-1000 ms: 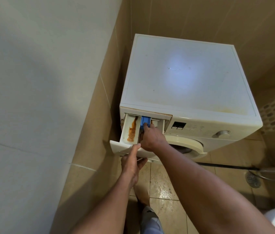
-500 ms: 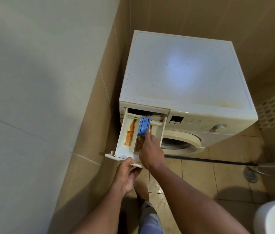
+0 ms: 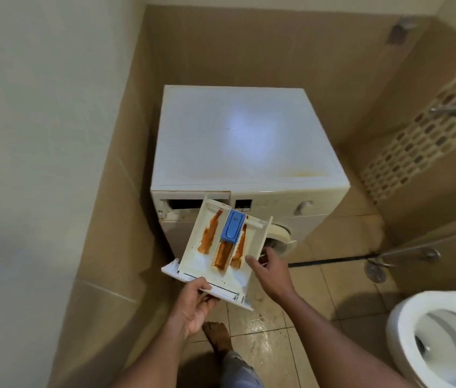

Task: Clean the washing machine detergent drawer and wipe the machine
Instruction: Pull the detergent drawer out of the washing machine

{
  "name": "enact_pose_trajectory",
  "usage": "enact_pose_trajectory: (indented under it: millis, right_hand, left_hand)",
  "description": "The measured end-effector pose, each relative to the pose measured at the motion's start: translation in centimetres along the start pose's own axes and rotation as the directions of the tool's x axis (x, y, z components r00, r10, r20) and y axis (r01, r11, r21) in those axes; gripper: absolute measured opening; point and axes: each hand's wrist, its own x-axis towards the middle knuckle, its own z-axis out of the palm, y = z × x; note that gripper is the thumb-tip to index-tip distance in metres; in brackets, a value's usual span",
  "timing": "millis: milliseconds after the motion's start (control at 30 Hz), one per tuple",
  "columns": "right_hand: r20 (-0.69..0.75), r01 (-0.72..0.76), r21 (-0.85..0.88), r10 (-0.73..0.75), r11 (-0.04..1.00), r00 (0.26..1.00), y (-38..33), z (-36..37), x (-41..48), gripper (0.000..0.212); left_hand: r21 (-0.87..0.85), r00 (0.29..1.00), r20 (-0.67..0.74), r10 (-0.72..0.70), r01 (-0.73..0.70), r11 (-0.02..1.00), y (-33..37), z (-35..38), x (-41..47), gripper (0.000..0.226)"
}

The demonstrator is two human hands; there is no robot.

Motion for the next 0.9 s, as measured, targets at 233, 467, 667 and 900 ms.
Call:
enact_pose_trajectory:
  millis: [233,467,667,900]
  right_hand:
    - [-0.202,-0.188,-0.009,0.182,0.982,0.962,4.1,-5.6,-6.5,0.025]
    - [-0.399,-0.363,0.105,0.374,0.926,0.837,10.5,-13.4,-15.9,0.022]
    - [-0.515,-0.480,0.186,0.501,0.857,0.695,16.9,-21.1,-25.8,0.025]
    - [-0.554,-0.556,0.237,0.581,0.797,0.596,25.0,-31.0,-39.4,0.021]
  left_hand:
    - [0.278,0.969,0.232,-0.087,0.020,0.960,-3.6,4.3,-4.2,0.031]
    - [0.748,0.888,0.348,-0.302,-0.069,0.660,-9.7,9.3,-8.8,0.064]
    - [0.906,0.874,0.367,-0.318,-0.259,0.334,-16.9,15.0,-13.2,0.121]
    - [0.882,0.768,0.464,-0.441,-0.446,0.153,-28.1,22.6,-18.6,0.091]
